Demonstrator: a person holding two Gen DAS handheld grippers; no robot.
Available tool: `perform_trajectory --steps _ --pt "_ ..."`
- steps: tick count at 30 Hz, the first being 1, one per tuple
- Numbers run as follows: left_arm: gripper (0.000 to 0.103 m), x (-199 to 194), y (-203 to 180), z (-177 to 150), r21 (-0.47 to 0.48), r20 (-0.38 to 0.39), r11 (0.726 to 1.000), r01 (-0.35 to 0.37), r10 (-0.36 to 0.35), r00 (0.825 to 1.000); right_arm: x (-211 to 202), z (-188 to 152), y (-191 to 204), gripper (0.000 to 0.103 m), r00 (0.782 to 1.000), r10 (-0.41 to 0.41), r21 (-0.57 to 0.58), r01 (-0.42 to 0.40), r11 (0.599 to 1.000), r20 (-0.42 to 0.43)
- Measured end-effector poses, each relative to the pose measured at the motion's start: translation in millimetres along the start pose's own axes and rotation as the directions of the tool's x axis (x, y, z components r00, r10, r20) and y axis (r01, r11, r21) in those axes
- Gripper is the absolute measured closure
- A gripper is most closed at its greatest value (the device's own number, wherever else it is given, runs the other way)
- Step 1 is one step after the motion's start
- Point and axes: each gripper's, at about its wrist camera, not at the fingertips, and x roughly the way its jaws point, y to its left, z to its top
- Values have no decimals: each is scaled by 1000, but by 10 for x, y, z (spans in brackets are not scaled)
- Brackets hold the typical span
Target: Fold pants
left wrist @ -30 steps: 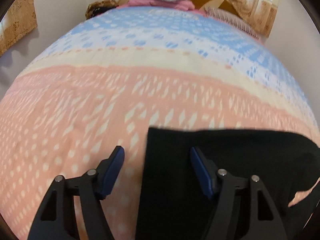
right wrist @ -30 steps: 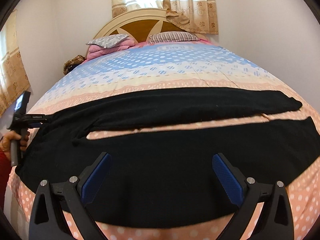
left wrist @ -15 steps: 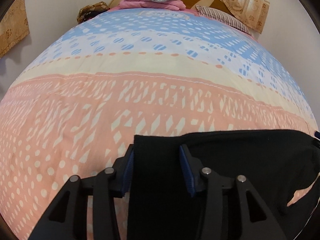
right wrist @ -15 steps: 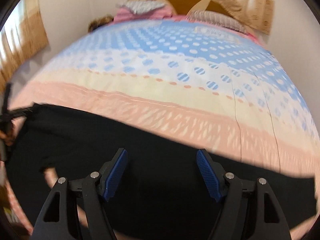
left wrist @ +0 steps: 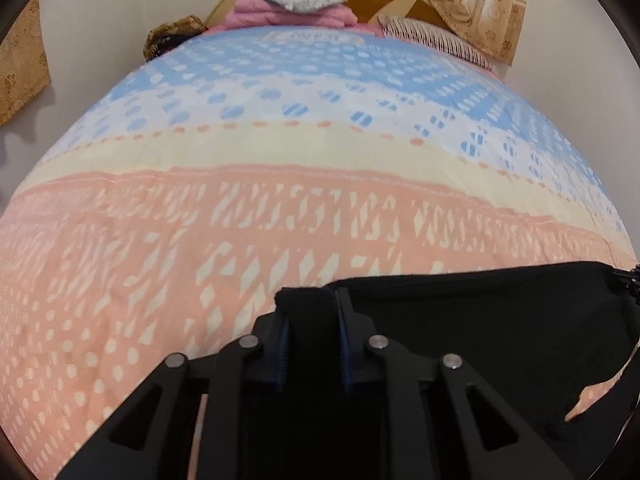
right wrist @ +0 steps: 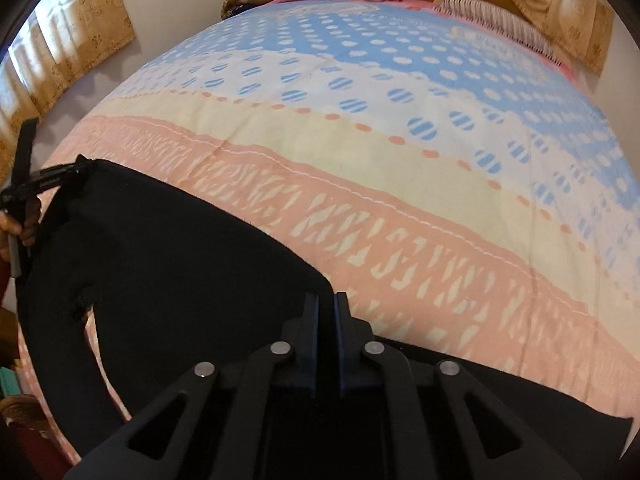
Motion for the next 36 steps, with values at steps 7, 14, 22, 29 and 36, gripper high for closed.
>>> perform_trajectory --steps 7,14,22,29,36 --pt "82 -775 44 8 -19 180 1000 23 -19 983 -907 -140 207 97 976 -16 59 3 998 219" --pt "81 -1504 119 -583 -9 335 998 60 -53 941 -1682 -807 691 97 933 7 41 -24 999 360" --pt "73 -1504 218 -1448 8 304 999 39 -39 952 -1546 -1806 1213 97 953 -37 -3 40 999 300" --pt "33 -1423 211 -1878 61 248 993 -106 87 965 -1166 -2241 1339 97 971 -82 8 82 997 223" --pt "26 -1554 429 -2071 44 217 982 -182 168 962 -1123 -2350 1391 97 971 -106 -36 116 993 212"
